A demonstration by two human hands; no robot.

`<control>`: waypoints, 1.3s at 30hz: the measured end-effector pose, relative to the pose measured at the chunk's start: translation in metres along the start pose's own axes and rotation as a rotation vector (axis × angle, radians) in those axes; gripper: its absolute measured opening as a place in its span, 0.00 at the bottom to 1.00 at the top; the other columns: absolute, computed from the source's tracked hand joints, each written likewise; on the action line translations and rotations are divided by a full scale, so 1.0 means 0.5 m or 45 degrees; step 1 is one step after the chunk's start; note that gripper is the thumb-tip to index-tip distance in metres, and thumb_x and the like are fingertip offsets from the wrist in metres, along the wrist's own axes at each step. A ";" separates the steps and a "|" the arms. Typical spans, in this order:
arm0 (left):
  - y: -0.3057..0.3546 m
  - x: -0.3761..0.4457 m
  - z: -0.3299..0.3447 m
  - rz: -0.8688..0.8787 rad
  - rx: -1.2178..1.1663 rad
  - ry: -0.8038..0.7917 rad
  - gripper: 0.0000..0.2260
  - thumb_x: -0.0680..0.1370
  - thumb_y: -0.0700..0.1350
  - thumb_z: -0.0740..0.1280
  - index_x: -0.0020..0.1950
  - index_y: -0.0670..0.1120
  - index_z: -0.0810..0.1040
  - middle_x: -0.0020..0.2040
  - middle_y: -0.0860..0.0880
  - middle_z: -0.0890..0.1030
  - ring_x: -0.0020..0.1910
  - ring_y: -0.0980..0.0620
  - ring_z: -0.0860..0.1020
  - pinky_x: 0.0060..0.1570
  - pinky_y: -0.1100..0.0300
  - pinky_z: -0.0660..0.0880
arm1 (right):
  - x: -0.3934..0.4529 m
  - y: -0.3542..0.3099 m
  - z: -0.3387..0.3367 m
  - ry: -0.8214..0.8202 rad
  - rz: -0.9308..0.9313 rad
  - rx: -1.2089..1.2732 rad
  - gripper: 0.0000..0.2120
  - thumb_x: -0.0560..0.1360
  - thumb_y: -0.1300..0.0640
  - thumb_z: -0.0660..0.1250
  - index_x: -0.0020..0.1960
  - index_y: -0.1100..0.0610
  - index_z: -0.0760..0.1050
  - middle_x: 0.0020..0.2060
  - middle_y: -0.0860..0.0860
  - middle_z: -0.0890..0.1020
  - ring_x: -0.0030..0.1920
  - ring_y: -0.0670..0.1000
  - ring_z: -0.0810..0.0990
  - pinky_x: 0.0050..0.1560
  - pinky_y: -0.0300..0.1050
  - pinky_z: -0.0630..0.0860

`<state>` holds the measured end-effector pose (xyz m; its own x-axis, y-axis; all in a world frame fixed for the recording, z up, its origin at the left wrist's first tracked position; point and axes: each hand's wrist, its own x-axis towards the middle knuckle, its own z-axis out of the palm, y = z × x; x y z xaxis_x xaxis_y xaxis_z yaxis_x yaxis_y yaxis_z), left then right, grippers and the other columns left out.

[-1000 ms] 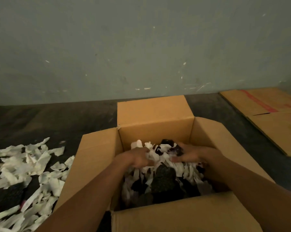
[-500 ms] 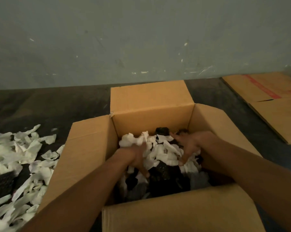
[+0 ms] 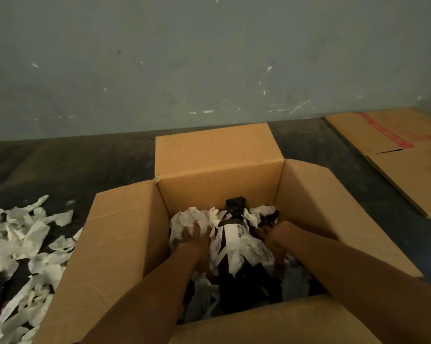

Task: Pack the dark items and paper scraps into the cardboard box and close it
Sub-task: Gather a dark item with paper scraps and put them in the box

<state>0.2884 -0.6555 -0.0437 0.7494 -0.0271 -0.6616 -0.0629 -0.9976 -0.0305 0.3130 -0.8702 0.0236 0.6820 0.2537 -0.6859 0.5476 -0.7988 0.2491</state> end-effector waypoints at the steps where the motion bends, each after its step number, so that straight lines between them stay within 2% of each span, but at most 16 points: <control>1: 0.000 0.002 0.006 -0.011 0.015 -0.010 0.60 0.68 0.59 0.76 0.74 0.55 0.25 0.74 0.44 0.24 0.73 0.32 0.30 0.72 0.31 0.45 | 0.003 -0.002 0.006 -0.010 -0.012 -0.028 0.45 0.76 0.49 0.68 0.78 0.58 0.39 0.78 0.59 0.45 0.77 0.58 0.46 0.73 0.54 0.48; 4: 0.000 -0.017 -0.013 0.023 0.080 -0.041 0.61 0.66 0.62 0.76 0.75 0.54 0.27 0.76 0.42 0.28 0.74 0.32 0.32 0.72 0.32 0.46 | 0.010 0.008 0.023 -0.102 -0.078 0.002 0.57 0.68 0.44 0.75 0.78 0.53 0.36 0.78 0.56 0.44 0.77 0.60 0.45 0.75 0.59 0.52; 6: -0.004 -0.056 -0.058 0.073 0.124 -0.036 0.59 0.66 0.62 0.76 0.78 0.51 0.35 0.79 0.41 0.40 0.77 0.34 0.44 0.73 0.38 0.54 | 0.000 0.025 0.014 -0.057 -0.123 0.094 0.59 0.62 0.42 0.78 0.78 0.49 0.41 0.78 0.52 0.51 0.76 0.58 0.54 0.73 0.59 0.59; 9: -0.006 -0.124 -0.106 0.194 0.110 -0.038 0.41 0.74 0.58 0.70 0.79 0.47 0.52 0.78 0.44 0.59 0.75 0.43 0.62 0.71 0.49 0.62 | -0.033 0.034 0.010 -0.092 -0.228 0.176 0.52 0.64 0.46 0.79 0.77 0.48 0.50 0.75 0.52 0.63 0.71 0.56 0.67 0.68 0.55 0.68; 12: -0.003 -0.167 -0.094 0.240 0.113 -0.273 0.31 0.78 0.61 0.61 0.76 0.46 0.63 0.73 0.46 0.69 0.69 0.44 0.70 0.65 0.52 0.69 | -0.075 0.018 0.032 -0.250 -0.215 0.076 0.39 0.73 0.48 0.70 0.77 0.48 0.53 0.75 0.52 0.62 0.72 0.56 0.65 0.68 0.48 0.66; 16: 0.026 -0.180 -0.033 0.233 0.203 -0.448 0.26 0.81 0.55 0.60 0.75 0.43 0.64 0.73 0.44 0.68 0.69 0.43 0.70 0.65 0.51 0.69 | -0.090 -0.019 0.062 -0.414 -0.116 -0.096 0.24 0.80 0.52 0.59 0.74 0.58 0.64 0.71 0.57 0.69 0.69 0.58 0.70 0.62 0.49 0.68; 20: 0.032 -0.187 -0.019 0.225 0.202 -0.447 0.24 0.81 0.51 0.61 0.75 0.44 0.64 0.73 0.44 0.68 0.68 0.43 0.70 0.66 0.48 0.69 | -0.093 -0.023 0.061 -0.489 -0.166 -0.071 0.27 0.78 0.49 0.60 0.74 0.58 0.64 0.71 0.58 0.68 0.68 0.59 0.70 0.67 0.54 0.67; 22: 0.030 -0.202 -0.038 0.223 0.152 -0.449 0.24 0.81 0.50 0.60 0.75 0.43 0.65 0.72 0.44 0.69 0.67 0.44 0.71 0.64 0.51 0.70 | -0.109 -0.005 0.035 -0.531 -0.153 0.118 0.26 0.73 0.54 0.63 0.71 0.53 0.68 0.67 0.57 0.73 0.63 0.58 0.74 0.58 0.54 0.76; 24: 0.026 -0.213 -0.059 0.217 0.098 -0.340 0.21 0.81 0.51 0.59 0.71 0.41 0.69 0.67 0.40 0.73 0.60 0.44 0.75 0.55 0.53 0.72 | -0.124 0.018 0.000 -0.450 -0.128 0.382 0.18 0.74 0.60 0.63 0.63 0.50 0.71 0.56 0.53 0.76 0.51 0.53 0.78 0.41 0.43 0.80; 25: 0.023 -0.210 -0.064 0.196 0.057 -0.271 0.23 0.81 0.53 0.60 0.71 0.42 0.69 0.68 0.39 0.73 0.60 0.44 0.76 0.53 0.54 0.73 | -0.129 0.028 -0.016 -0.312 -0.099 0.478 0.16 0.76 0.61 0.62 0.62 0.51 0.70 0.53 0.51 0.76 0.48 0.51 0.77 0.39 0.42 0.79; 26: 0.022 -0.207 -0.064 0.183 0.009 -0.186 0.27 0.80 0.55 0.61 0.76 0.43 0.63 0.73 0.39 0.67 0.63 0.43 0.74 0.54 0.54 0.73 | -0.126 0.039 -0.024 -0.154 -0.077 0.523 0.20 0.77 0.59 0.62 0.68 0.52 0.67 0.57 0.51 0.75 0.51 0.51 0.76 0.45 0.43 0.79; 27: 0.021 -0.204 -0.061 0.170 -0.042 -0.110 0.35 0.79 0.58 0.62 0.80 0.45 0.51 0.79 0.41 0.54 0.70 0.41 0.68 0.60 0.53 0.72 | -0.116 0.044 -0.026 -0.029 -0.069 0.570 0.27 0.77 0.57 0.63 0.74 0.51 0.59 0.66 0.52 0.71 0.59 0.53 0.74 0.55 0.46 0.76; 28: 0.023 -0.206 -0.057 0.182 -0.095 -0.056 0.41 0.78 0.59 0.63 0.80 0.49 0.40 0.80 0.43 0.41 0.75 0.39 0.61 0.67 0.50 0.68 | -0.111 0.040 -0.027 0.043 -0.078 0.609 0.36 0.76 0.55 0.64 0.78 0.49 0.49 0.74 0.53 0.62 0.69 0.55 0.68 0.63 0.48 0.72; 30: 0.031 -0.196 -0.043 0.227 -0.126 -0.060 0.44 0.78 0.60 0.63 0.78 0.51 0.32 0.79 0.46 0.34 0.78 0.40 0.51 0.73 0.47 0.60 | -0.093 0.017 -0.011 0.002 -0.102 0.665 0.46 0.75 0.52 0.67 0.77 0.46 0.35 0.78 0.52 0.47 0.76 0.57 0.55 0.70 0.51 0.66; 35: 0.039 -0.183 -0.014 0.196 -0.193 -0.086 0.40 0.79 0.58 0.62 0.79 0.46 0.40 0.80 0.44 0.51 0.77 0.43 0.56 0.74 0.48 0.59 | -0.066 -0.037 0.024 -0.170 -0.099 0.468 0.50 0.73 0.44 0.68 0.76 0.46 0.31 0.79 0.52 0.46 0.77 0.58 0.53 0.72 0.53 0.62; 39: 0.022 -0.205 -0.033 0.208 -0.289 -0.048 0.29 0.81 0.55 0.61 0.78 0.45 0.57 0.77 0.44 0.63 0.72 0.43 0.66 0.68 0.50 0.66 | -0.087 -0.020 -0.007 -0.074 -0.108 0.551 0.37 0.77 0.52 0.63 0.78 0.47 0.46 0.78 0.52 0.55 0.75 0.55 0.59 0.70 0.51 0.64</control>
<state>0.2217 -0.6646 0.0365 0.7164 -0.1905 -0.6712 -0.0286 -0.9692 0.2446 0.2796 -0.8713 0.0533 0.6084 0.3068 -0.7319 0.3385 -0.9345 -0.1104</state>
